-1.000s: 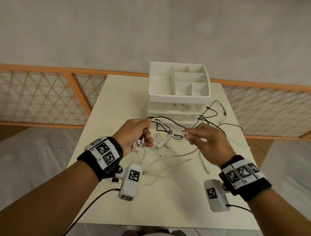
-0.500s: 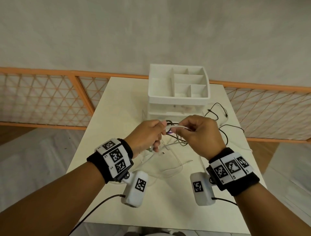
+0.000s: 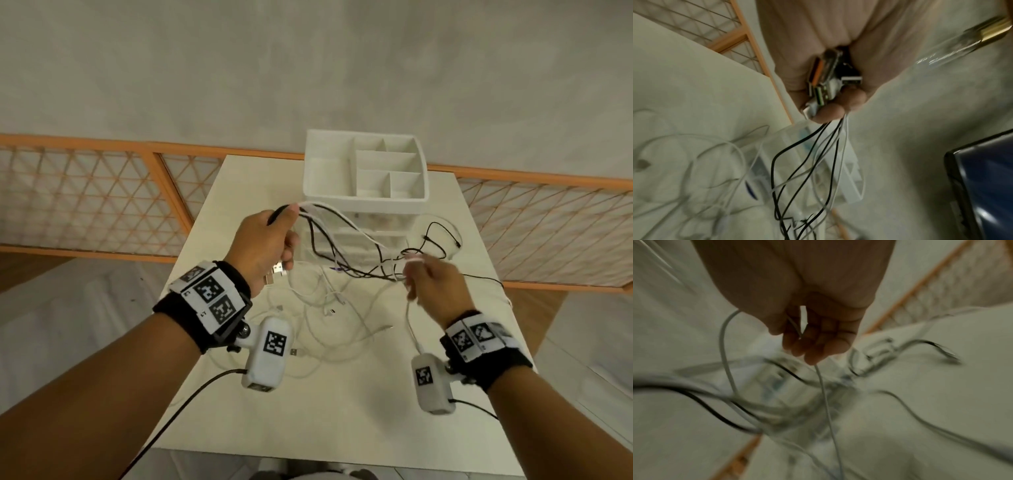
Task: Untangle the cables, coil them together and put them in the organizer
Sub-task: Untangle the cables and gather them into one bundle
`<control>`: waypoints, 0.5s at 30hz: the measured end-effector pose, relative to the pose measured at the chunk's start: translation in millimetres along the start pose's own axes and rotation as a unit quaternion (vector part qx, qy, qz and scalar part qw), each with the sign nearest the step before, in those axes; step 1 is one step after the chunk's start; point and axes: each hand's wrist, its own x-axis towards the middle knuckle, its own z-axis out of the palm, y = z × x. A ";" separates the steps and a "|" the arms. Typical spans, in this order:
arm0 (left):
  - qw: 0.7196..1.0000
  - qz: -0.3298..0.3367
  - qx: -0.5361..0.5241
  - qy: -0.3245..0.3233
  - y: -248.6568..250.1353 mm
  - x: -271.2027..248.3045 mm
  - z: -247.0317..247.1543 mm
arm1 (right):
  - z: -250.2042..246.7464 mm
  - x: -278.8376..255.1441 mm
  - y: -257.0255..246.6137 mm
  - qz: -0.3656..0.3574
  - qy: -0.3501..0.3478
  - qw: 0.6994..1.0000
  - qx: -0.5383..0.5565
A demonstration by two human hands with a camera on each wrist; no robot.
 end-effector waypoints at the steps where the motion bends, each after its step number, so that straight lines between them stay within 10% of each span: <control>1: 1.000 -0.007 0.015 -0.016 -6.9 0.2 3.3 | -8.4 -0.8 -23.1 -0.059 0.009 0.998 0.028; 8: 0.991 -0.026 0.120 -0.060 -33.8 3.9 27.3 | -52.0 7.1 -126.7 -0.262 0.132 0.951 0.096; 15: 0.992 -0.079 0.064 0.080 -36.0 22.6 -18.4 | -80.7 32.1 -87.8 -0.170 0.225 0.957 0.064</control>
